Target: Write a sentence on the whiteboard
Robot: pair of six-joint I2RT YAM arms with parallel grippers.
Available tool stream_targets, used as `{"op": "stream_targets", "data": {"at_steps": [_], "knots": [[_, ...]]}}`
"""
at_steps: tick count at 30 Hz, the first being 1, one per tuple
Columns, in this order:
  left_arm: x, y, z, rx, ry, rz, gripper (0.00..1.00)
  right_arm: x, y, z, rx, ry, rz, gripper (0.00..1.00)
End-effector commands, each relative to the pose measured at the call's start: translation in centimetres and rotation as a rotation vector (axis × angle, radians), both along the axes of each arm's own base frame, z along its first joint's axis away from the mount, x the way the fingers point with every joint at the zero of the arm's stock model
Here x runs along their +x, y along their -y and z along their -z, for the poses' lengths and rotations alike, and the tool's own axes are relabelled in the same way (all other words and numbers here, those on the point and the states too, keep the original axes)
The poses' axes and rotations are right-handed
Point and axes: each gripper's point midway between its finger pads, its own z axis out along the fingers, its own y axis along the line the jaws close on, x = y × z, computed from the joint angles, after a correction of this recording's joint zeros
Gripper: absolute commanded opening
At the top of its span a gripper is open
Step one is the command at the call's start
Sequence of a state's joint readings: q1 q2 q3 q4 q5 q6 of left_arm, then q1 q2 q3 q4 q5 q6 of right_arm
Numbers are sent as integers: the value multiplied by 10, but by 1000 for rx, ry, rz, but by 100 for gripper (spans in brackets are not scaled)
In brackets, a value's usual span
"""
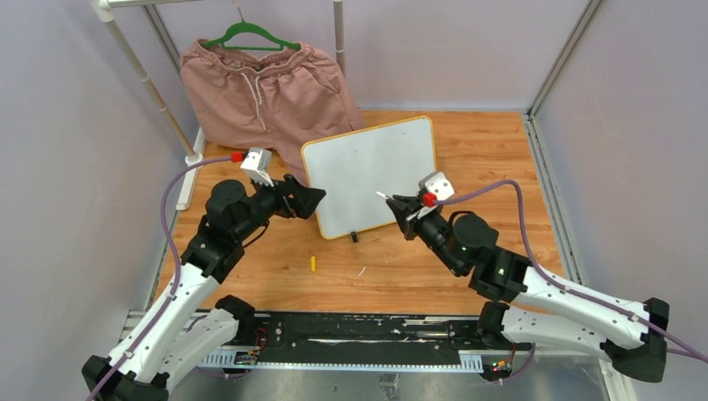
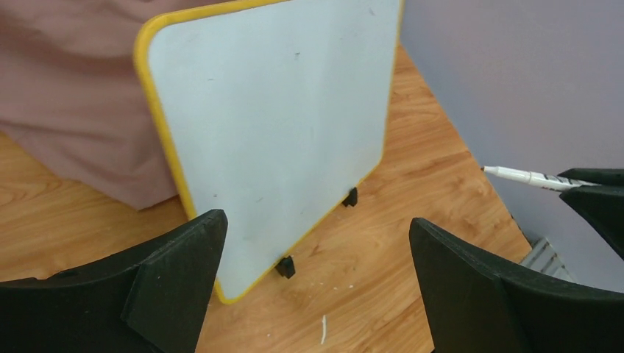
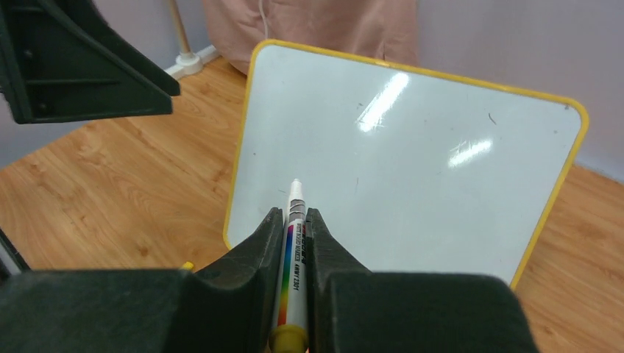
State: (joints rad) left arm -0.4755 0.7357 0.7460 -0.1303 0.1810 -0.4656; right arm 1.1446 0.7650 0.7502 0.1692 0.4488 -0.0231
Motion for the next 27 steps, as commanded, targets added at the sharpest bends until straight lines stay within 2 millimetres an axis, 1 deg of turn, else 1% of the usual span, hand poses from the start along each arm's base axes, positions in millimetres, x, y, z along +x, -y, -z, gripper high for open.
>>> {"op": "stream_targets", "data": {"at_steps": [1,3,5,7,9,11,13,15,17,19,23,27], "knots": [[15,-15,1,-83,-24,-63,100,22,-7,13,60,-116,25,0],[26,-20,7,-108,-52,-86,100,32,-14,14,125,-140,-15,0],[35,-20,11,-125,-65,-89,100,38,-16,11,199,-105,-43,0],[42,-22,15,-126,-47,-108,100,41,-19,7,231,-72,-70,0],[43,-23,13,-127,24,-105,100,45,-24,8,213,-76,-90,0],[44,-24,9,-125,109,-105,100,49,-23,5,224,-77,-78,0],[48,-26,11,-111,145,-112,100,54,-22,5,221,-87,-69,0],[55,-30,23,-98,104,-142,100,57,-22,4,224,-86,-64,0],[60,-27,35,-116,48,-123,100,61,-23,1,237,-81,-52,0],[64,-22,44,-158,-8,-91,100,67,-23,3,222,-101,-23,0],[67,-12,56,-219,-88,-35,100,68,-21,3,205,-95,-12,0],[70,-10,63,-211,-108,-31,100,66,-17,-3,216,-39,-16,0]]}}
